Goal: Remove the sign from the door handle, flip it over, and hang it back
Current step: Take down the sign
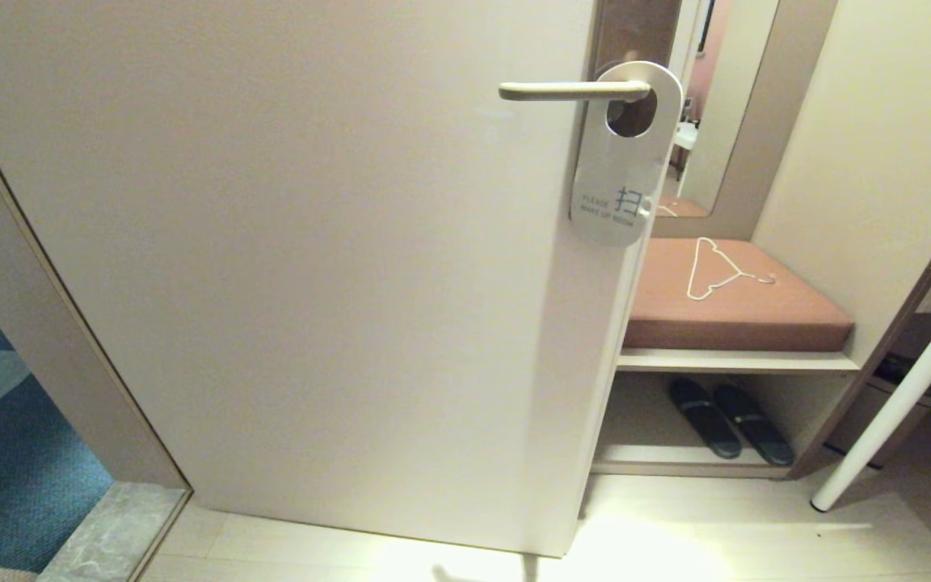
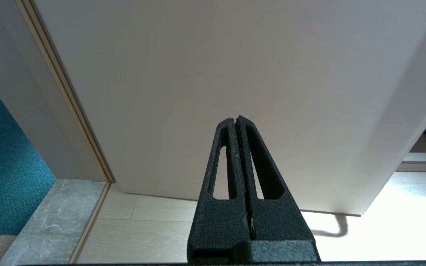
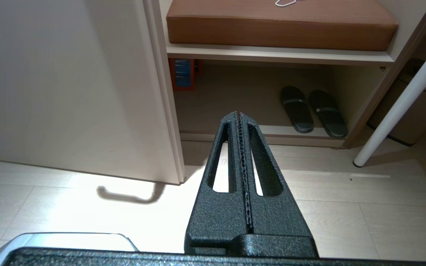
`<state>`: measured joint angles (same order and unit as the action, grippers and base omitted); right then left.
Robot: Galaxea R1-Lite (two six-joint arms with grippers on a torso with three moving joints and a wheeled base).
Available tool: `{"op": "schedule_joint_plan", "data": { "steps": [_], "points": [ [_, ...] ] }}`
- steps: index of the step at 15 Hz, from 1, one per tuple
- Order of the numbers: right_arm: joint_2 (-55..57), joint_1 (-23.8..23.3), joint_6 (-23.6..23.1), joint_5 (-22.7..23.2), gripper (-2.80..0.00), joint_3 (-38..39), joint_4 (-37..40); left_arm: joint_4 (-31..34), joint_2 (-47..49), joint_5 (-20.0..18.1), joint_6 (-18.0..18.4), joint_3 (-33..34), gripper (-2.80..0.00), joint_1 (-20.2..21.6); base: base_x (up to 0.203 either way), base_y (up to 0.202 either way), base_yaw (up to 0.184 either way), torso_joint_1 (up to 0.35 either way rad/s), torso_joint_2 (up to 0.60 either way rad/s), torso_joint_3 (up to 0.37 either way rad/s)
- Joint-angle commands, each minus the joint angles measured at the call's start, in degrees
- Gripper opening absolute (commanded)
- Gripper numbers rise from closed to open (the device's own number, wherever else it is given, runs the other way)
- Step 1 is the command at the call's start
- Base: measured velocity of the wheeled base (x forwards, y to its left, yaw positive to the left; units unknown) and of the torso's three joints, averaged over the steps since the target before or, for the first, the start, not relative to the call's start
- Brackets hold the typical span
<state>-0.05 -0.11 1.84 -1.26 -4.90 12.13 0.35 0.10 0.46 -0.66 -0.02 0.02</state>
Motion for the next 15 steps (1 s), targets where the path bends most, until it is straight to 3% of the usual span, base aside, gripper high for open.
{"op": "schedule_joint_plan", "data": {
  "steps": [1,15],
  "points": [
    [0.0,0.0,0.0,0.0,-2.80,0.0,0.1,0.0,0.1,0.0,0.0,0.0,-2.80,0.0,0.000,0.000,0.000,0.000,0.00,0.000],
    [0.0,0.0,-0.1,0.3,-2.80,0.0,0.1,0.0,0.1,0.0,0.0,0.0,-2.80,0.0,0.000,0.000,0.000,0.000,0.00,0.000]
  ]
}}
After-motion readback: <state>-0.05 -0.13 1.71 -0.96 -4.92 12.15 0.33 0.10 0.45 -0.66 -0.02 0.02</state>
